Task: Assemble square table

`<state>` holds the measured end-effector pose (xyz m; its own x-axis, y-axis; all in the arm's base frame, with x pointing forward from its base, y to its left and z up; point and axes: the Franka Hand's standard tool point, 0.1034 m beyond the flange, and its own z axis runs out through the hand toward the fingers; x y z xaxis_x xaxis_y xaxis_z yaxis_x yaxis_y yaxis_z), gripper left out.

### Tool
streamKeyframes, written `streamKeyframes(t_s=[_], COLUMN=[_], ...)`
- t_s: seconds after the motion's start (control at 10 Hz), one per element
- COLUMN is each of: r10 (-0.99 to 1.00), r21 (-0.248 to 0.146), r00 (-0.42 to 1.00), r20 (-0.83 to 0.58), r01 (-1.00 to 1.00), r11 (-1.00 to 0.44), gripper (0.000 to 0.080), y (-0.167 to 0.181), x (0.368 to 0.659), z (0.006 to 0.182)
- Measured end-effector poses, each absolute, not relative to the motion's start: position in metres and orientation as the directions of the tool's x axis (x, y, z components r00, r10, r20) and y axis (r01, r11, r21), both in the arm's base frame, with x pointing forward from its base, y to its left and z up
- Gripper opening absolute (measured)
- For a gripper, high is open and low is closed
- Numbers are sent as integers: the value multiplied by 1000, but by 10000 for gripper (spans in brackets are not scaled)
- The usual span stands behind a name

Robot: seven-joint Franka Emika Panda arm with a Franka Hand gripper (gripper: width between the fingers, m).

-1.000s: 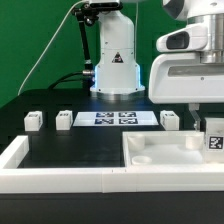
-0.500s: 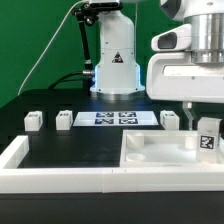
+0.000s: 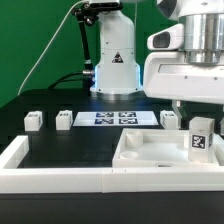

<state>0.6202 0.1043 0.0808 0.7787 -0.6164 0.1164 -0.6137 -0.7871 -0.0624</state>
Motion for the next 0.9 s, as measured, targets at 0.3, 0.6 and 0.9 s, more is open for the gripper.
streamKeyframes(t_s=[0.3,0.6,0.9], r10=[-406,-303,-303], r21=[-53,-42,-40], r00=[904,942,942], r20=[136,144,143], r01=[-403,-301,-300], r11=[-914,-953,-953], gripper=[644,649,649], y=[113,113,113], x=[620,616,615], z=[101,102,100])
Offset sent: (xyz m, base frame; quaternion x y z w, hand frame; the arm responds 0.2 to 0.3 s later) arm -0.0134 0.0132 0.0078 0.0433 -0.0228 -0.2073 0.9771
